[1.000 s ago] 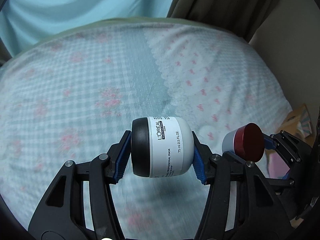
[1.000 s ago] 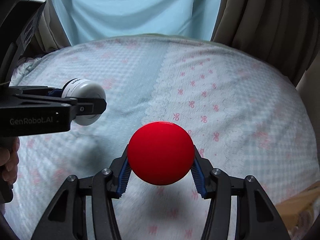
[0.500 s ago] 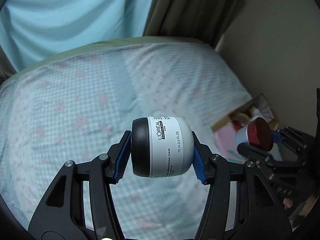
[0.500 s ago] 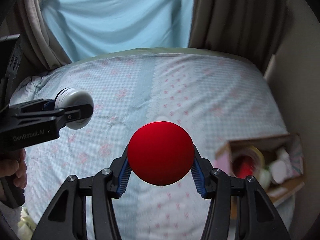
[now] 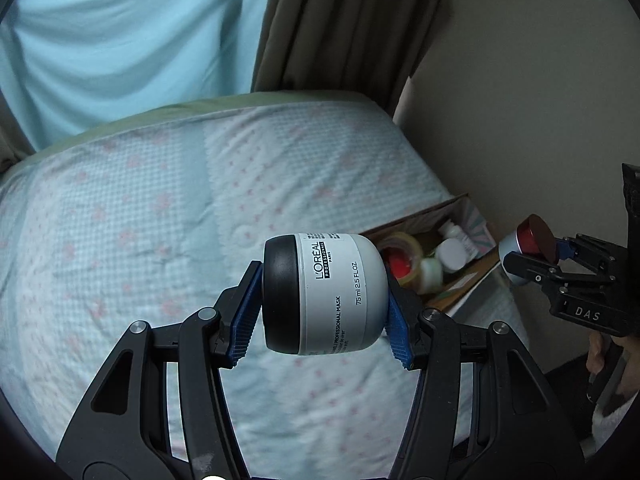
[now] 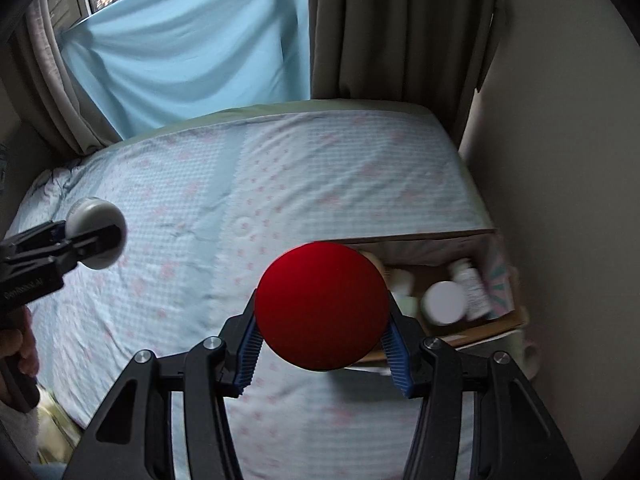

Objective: Organize rigid objects
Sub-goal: 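Carry the L'Oréal jar and red-capped jar into the cardboard box and release both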

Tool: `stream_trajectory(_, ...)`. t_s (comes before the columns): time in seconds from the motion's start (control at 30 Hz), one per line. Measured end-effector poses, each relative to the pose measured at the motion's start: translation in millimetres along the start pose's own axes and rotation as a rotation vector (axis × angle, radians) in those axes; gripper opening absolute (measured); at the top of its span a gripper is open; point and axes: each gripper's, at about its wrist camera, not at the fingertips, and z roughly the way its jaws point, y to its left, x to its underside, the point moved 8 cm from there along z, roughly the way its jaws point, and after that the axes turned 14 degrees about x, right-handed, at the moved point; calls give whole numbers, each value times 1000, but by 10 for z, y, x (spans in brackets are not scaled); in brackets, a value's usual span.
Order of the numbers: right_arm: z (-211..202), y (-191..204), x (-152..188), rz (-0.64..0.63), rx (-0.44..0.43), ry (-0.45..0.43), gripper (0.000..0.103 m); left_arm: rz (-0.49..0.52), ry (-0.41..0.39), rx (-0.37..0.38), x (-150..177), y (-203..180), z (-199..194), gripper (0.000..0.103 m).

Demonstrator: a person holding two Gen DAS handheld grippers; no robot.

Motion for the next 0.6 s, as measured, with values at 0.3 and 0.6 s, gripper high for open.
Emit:
stream_trajectory(0.3, 330, -806, 25, -45, -34, 28, 50, -55, 39, -18, 104, -807, 552, 52)
stream_trajectory(0.6, 1132, -1256, 87, -7, -59, 131, 50, -58, 174, -28, 370, -1184, 1424, 52)
